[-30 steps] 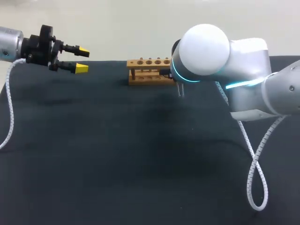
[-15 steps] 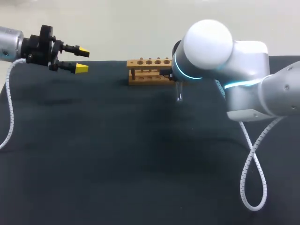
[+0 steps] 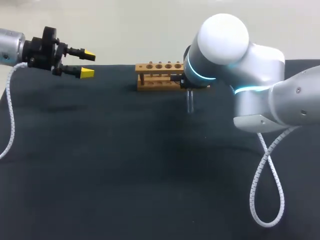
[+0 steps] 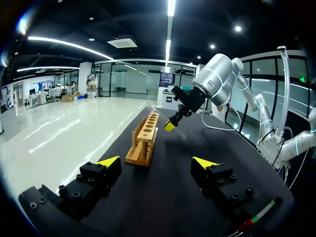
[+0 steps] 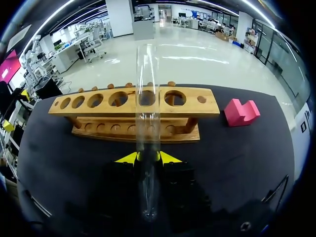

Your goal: Grasp the test tube, adjust it, and insert it.

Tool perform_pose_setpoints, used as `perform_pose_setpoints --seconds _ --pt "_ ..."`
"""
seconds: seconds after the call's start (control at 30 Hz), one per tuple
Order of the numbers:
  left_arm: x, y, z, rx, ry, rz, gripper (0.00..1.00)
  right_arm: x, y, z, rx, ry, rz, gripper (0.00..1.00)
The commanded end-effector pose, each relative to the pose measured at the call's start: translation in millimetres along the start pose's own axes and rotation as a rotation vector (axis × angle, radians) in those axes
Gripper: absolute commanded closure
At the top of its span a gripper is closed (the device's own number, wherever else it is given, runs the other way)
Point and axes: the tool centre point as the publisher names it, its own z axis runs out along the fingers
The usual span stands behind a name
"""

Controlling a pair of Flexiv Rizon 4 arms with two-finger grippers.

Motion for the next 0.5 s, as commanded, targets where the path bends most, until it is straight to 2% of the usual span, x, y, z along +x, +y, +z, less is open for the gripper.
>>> perform_pose_setpoints --seconds 0.03,0.5 --pt "0.7 3.0 -0.2 0.007 -0.001 0.001 0.0 -1.7 1.5 3.0 0.002 0.017 -0.001 1.0" --pt "0.7 3.0 -0.2 0.007 -0.001 0.001 0.0 0.3 1.3 3.0 0.016 0.02 0.023 1.0"
